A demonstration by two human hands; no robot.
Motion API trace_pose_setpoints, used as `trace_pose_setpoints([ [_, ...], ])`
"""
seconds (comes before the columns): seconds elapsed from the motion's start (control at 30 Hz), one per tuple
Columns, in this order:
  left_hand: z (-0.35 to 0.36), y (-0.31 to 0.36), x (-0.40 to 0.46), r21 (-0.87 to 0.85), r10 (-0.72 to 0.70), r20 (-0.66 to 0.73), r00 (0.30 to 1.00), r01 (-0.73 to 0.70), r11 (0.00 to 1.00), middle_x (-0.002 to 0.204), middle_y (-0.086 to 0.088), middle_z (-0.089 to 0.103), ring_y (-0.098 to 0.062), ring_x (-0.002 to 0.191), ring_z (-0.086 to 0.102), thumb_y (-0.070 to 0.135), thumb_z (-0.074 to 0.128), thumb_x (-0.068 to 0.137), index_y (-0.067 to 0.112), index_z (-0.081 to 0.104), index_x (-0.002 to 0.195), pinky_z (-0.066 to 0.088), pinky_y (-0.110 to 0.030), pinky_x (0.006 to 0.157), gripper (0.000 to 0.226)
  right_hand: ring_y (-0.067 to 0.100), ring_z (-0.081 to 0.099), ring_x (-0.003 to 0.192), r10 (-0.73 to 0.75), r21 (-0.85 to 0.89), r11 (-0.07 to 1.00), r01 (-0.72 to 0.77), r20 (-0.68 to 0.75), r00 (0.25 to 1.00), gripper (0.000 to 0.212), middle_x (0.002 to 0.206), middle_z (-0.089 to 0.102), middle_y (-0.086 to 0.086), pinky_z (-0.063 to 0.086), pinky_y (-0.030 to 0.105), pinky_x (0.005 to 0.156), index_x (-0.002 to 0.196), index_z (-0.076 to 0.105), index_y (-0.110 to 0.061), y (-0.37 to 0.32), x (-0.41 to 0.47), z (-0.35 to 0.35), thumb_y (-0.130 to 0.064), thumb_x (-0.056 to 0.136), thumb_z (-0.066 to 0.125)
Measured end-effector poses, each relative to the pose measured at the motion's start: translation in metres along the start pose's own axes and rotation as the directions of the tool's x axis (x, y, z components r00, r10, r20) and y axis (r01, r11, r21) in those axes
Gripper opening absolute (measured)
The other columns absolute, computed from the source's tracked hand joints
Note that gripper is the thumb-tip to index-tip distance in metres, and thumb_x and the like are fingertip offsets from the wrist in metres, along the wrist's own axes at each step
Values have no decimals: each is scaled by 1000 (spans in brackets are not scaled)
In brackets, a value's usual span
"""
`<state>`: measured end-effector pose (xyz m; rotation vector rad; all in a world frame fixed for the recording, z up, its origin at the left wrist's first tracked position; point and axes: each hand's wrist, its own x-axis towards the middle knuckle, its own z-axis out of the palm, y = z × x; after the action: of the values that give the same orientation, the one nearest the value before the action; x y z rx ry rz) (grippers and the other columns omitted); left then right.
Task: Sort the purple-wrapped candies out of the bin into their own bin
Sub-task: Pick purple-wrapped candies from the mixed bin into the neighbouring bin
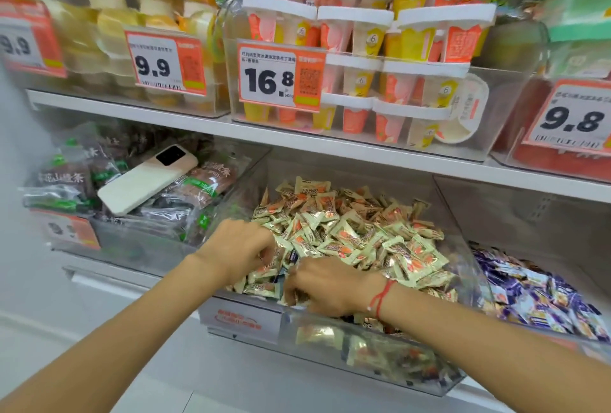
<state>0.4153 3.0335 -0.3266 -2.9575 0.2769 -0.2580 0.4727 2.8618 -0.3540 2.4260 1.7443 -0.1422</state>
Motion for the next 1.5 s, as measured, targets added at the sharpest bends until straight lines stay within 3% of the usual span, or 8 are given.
trace_pose_setpoints([
  [0.17, -5, 2, 0, -308, 128, 273, 953, -40, 951, 89, 18, 63, -4, 83, 53, 34, 69, 81, 39, 71, 98, 39, -24, 65, 18, 23, 54, 80, 23, 7, 1000, -23, -56, 998, 26, 92, 62, 8, 41, 35, 60, 89, 65, -7, 6, 4, 3, -31, 92, 58],
  [0.47, 10, 15, 15, -29, 348, 392, 852, -367, 930, 97, 2, 58, -24, 100, 56, 23, 60, 86, 31, 71, 107, 38, -31, 65, 25, 7, 54, 68, 251, 347, 920, -181, -166, 954, 18, 78, 59, -10, 39, 23, 61, 88, 68, -17, 13, -5, -8, -34, 91, 60],
  [0.67, 9, -2, 6, -357, 105, 233, 967, -16, 934, 97, 12, 58, -11, 95, 56, 50, 54, 91, 28, 64, 104, 46, -33, 77, 27, 8, 63, 93, 488, 736, 646, -201, -196, 850, 9, 104, 64, -11, 54, 31, 81, 99, 52, -26, 14, -65, -29, -35, 96, 53],
  [0.9, -37, 66, 1, -928, -170, -56, 984, 12, 372, 101, 17, 64, 6, 90, 61, 37, 58, 90, 43, 58, 102, 52, -17, 74, 13, 11, 42, 62, 677, 996, 50, -72, 19, 736, 20, 74, 43, -1, 49, 42, 79, 119, 44, -21, -5, -92, -39, -20, 102, 33],
  [1.13, -52, 134, 20, -981, -257, -183, 949, -157, 117, 93, 11, 73, 2, 85, 67, 15, 71, 82, 25, 68, 111, 49, -10, 74, 30, 1, 52, 77, 865, 977, 195, 83, -211, 456, 22, 89, 59, -15, 40, 19, 68, 109, 59, -28, -7, -117, -41, -44, 95, 49],
  [1.27, -37, 132, 32, -853, -111, -222, 969, -138, 503, 118, 25, 59, 10, 109, 53, 32, 68, 85, 40, 53, 126, 48, -20, 92, 44, 6, 37, 58, 880, 896, 436, 84, -444, 169, 20, 62, 42, -14, 34, 20, 59, 83, 51, -19, 13, -167, -33, -33, 98, 49],
  [1.37, -15, 117, 41, -539, 145, -57, 988, -152, 828, 149, 22, 28, -2, 138, 23, 54, 51, 89, 46, 27, 143, 23, -35, 114, 59, 11, 45, 62, 798, 751, 578, -319, -603, 27, 6, 73, 47, -9, 34, 26, 57, 91, 54, -23, 54, -206, -11, -25, 97, 52],
  [1.5, -3, 103, 49, -406, 227, 92, 969, -172, 898, 156, 16, 12, -8, 143, 12, 61, 41, 90, 45, 9, 148, 10, -35, 116, 69, 38, 42, 114, 925, 519, 367, -772, -292, 244, 40, 115, 45, 17, 38, 41, 88, 128, 51, -17, 107, -223, 29, -40, 95, 50],
])
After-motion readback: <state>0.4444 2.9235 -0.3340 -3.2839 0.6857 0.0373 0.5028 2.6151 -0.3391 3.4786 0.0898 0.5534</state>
